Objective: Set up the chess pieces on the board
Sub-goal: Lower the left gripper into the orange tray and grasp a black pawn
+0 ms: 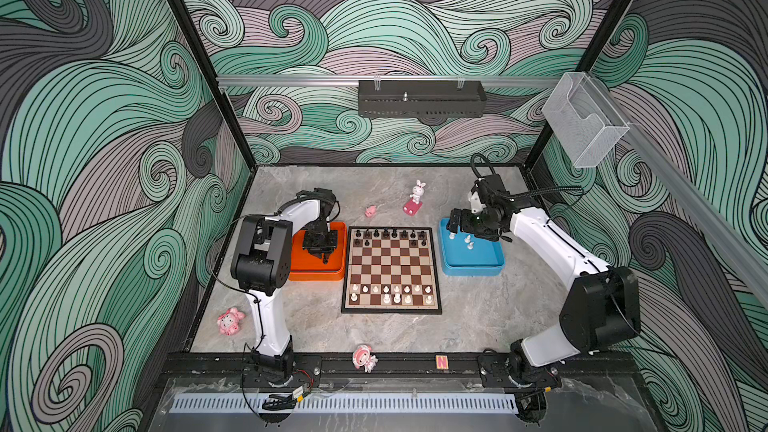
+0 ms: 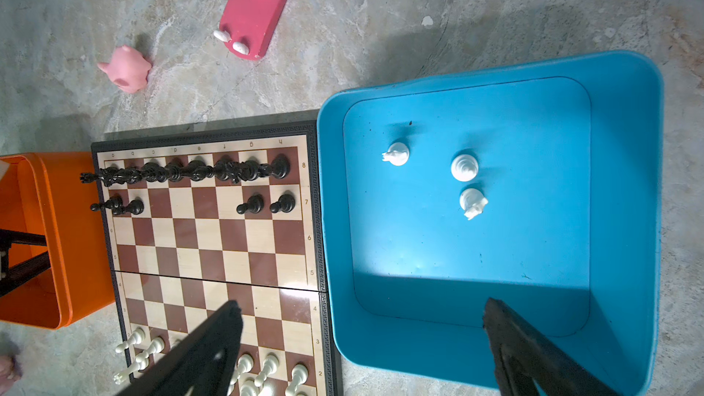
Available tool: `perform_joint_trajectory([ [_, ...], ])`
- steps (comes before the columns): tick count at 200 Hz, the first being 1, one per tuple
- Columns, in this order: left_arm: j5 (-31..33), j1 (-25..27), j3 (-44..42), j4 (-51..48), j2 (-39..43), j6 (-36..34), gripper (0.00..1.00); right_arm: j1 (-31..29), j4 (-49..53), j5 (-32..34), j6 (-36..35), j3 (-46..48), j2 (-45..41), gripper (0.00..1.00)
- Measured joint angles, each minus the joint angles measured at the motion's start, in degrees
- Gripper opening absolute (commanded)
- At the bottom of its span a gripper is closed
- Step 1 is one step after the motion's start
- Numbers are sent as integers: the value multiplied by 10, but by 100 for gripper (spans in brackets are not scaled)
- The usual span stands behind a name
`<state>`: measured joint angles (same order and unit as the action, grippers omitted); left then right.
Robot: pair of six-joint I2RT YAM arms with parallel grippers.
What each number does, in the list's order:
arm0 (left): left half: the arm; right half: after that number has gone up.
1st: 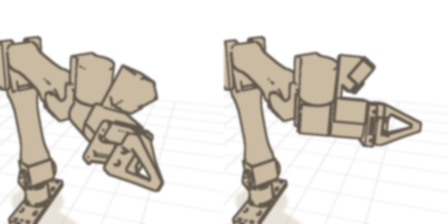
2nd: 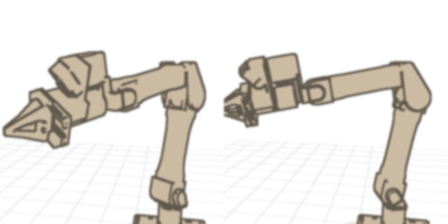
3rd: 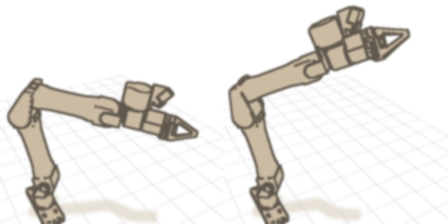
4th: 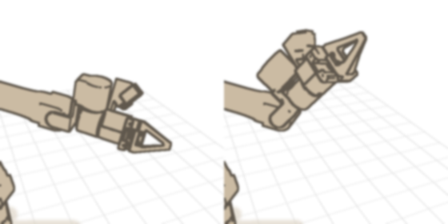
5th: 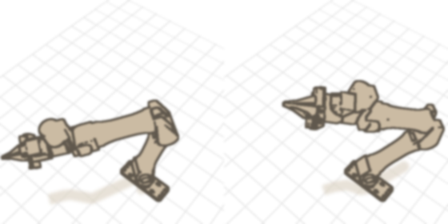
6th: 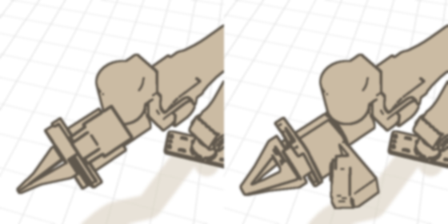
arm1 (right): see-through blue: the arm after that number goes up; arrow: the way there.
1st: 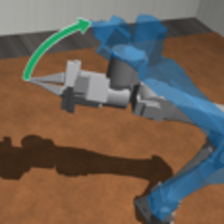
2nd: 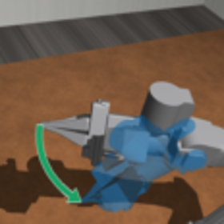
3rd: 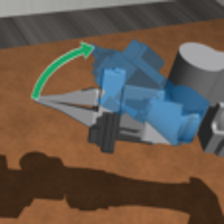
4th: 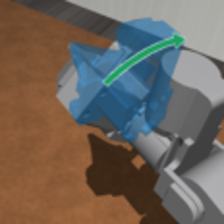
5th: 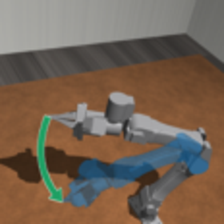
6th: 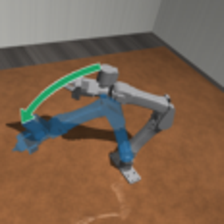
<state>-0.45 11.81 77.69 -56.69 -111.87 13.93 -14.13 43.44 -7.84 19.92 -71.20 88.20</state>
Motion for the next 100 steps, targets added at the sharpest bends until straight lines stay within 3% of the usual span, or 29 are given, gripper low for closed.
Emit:
perform_joint_trajectory([
  [100,5,0,14,2,-2,0,24,0,0,-3,0,0,2,99],
])
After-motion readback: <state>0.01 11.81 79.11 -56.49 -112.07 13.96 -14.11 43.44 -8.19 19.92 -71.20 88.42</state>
